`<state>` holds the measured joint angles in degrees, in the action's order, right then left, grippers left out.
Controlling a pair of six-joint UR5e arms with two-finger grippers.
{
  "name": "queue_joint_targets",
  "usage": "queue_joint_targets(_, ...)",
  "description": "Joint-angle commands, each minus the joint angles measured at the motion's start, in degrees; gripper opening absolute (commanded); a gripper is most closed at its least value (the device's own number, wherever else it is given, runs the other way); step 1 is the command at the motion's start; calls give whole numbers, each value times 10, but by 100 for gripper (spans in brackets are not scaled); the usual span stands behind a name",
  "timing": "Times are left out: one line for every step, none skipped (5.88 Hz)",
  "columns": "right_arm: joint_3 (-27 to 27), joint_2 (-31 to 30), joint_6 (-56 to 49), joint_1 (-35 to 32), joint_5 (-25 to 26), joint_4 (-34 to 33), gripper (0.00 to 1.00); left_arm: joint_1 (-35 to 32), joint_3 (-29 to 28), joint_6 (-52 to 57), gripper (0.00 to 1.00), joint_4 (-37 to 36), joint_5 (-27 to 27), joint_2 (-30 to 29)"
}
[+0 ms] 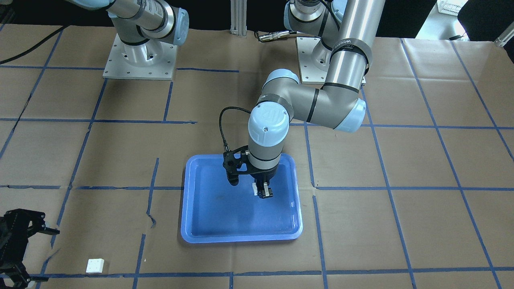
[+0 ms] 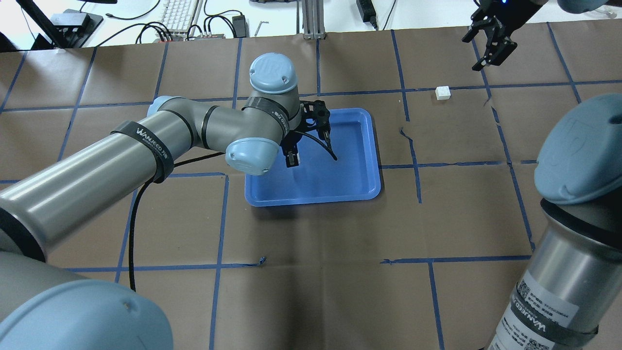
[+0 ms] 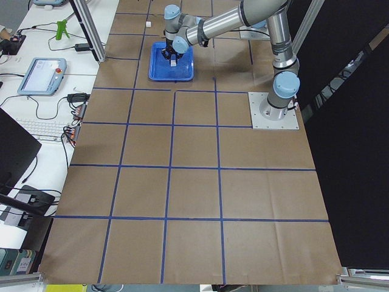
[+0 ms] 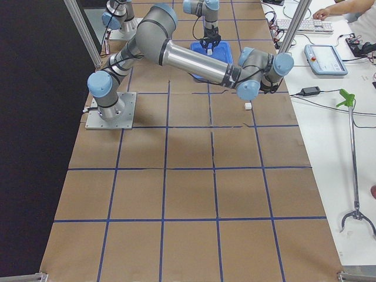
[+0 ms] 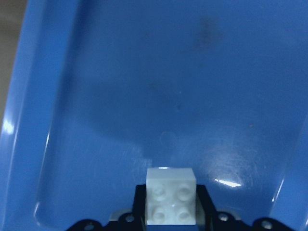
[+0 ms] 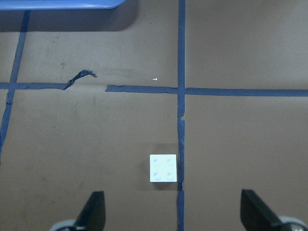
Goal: Assemble white blocks and place on blue tray
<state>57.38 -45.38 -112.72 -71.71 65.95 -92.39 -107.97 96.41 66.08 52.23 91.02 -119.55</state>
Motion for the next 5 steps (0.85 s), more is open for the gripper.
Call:
queue_joint_targets(33,39,-52,17,-77,-9,99,-28,0,17,11,-9,0,-15)
queue_joint_targets(53,43,-53,17,-92,-17,99,-28,2,17,13,-34,0,-22)
queue_joint_targets(62,50,-54,17,-102,-23,99,-28,1,16,26,-56,1,-37)
queue_joint_targets(82,55,-63,17,-101,-55,99,-27,2,19,98,-56,1,-38)
queue_joint_targets(97,55,-64,17,-101,-72,99,-28,1,13,99,-56,3,-34)
